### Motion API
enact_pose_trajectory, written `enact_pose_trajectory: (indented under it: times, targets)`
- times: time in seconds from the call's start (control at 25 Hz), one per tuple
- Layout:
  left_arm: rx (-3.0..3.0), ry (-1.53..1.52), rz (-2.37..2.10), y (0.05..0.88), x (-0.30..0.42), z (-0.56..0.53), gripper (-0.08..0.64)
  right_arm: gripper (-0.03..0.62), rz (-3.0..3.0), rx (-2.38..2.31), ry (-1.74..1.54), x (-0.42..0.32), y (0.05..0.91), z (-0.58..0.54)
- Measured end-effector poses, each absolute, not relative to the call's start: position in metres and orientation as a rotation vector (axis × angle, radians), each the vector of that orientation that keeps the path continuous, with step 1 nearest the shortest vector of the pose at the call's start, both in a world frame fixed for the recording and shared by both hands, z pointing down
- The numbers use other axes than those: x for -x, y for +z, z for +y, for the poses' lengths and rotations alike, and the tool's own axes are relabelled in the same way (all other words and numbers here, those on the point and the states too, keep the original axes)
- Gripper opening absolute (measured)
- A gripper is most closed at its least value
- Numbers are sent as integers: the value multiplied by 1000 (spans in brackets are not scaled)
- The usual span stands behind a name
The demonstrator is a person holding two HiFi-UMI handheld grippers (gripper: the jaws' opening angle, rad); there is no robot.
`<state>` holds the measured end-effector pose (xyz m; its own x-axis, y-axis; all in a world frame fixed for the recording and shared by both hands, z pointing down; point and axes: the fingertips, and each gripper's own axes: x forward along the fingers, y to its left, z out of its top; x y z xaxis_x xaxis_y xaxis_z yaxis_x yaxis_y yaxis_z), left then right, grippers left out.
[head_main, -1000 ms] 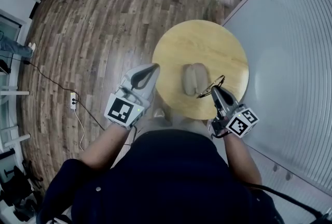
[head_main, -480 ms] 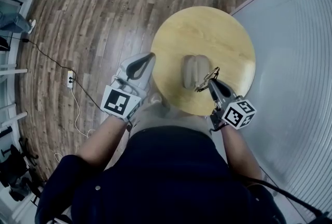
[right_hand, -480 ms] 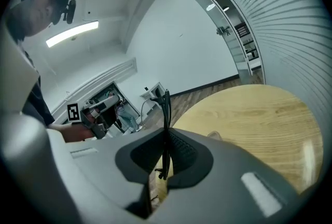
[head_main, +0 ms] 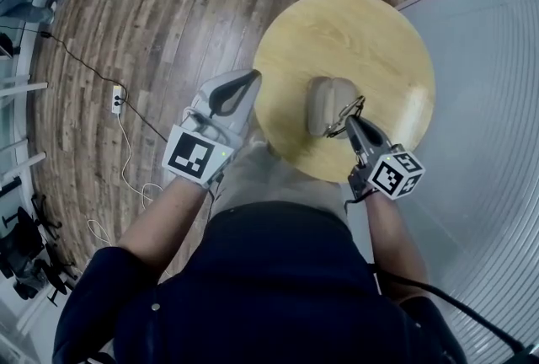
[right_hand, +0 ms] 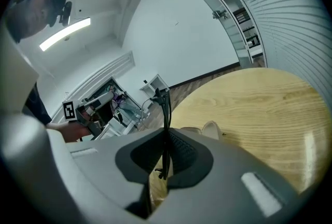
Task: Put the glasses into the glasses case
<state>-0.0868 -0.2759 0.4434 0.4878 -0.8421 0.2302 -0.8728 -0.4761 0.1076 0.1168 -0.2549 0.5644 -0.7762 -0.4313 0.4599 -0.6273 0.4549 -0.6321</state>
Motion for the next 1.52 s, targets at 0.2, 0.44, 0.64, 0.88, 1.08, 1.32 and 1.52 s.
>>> enact_pose_trajectory:
  times: [0.2, 0.44, 0.64, 0.88, 1.08, 1.32, 1.52]
  targets:
    - [-2508, 217, -1494, 460, 89, -280, 5, 26, -2378, -906, 1239, -115, 595, -250]
    - [-2493, 247, -1489, 474, 85, -279, 5, 26, -2334, -880, 1247, -113, 606, -252]
    - [-2475, 267, -1465, 480, 87, -285, 5, 26, -2294, -863, 1259, -107, 615, -259]
    - [-2451, 262, -1471, 488, 96, -295, 5, 26, -2207, -842, 1262, -100, 635, -260]
    - [-2440, 265, -1455, 495, 98, -303, 5, 26, -2165, -852, 1308, -100, 642, -268]
    - [-2416, 249, -1460, 499, 106, -305, 5, 26, -2119, -822, 1306, -91, 652, -269]
    - [-2424, 232, -1468, 499, 106, -310, 5, 26, -2072, -806, 1315, -89, 665, -270]
